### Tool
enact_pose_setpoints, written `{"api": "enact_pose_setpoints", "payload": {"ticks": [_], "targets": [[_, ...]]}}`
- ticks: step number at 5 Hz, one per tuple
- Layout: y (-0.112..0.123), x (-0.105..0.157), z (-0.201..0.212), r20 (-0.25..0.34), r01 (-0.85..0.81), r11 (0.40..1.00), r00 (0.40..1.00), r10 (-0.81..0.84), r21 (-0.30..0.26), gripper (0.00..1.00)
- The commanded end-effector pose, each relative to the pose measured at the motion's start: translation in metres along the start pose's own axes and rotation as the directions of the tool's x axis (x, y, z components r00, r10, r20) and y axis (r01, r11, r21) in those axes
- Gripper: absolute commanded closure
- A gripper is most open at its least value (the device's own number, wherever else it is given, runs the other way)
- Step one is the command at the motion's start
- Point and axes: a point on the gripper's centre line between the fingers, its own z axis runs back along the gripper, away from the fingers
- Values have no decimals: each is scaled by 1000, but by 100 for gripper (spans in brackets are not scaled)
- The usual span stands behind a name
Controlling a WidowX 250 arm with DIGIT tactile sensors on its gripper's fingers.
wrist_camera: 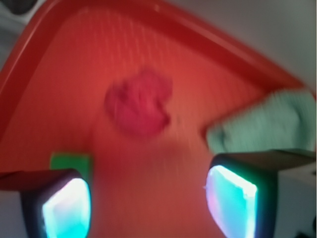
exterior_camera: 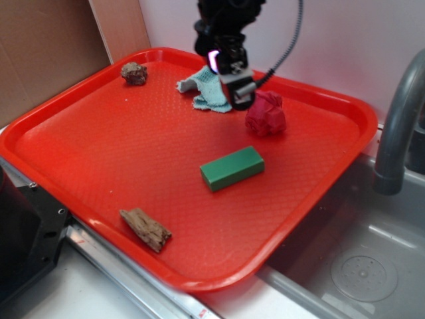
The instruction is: Grab the red paper.
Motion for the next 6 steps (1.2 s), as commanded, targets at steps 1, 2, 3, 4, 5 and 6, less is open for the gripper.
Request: {"api": "enact_pose_setpoints", "payload": {"ticks": [1,2,3,4,5,6], "targets": [[8,36,-26,94,69,998,993,-69,1,0],[0,33,-39,27,67,997,997,-66,-49,100],[-4,27,-38,9,59,998,998,-59,-33,100],[-2,10,14,30,19,999,999,-20,36,100],[-5,-29,66,121,-58,998,991,55,22,100],[-9,-57,123,22,-196,981,980,196,-11,100]]}}
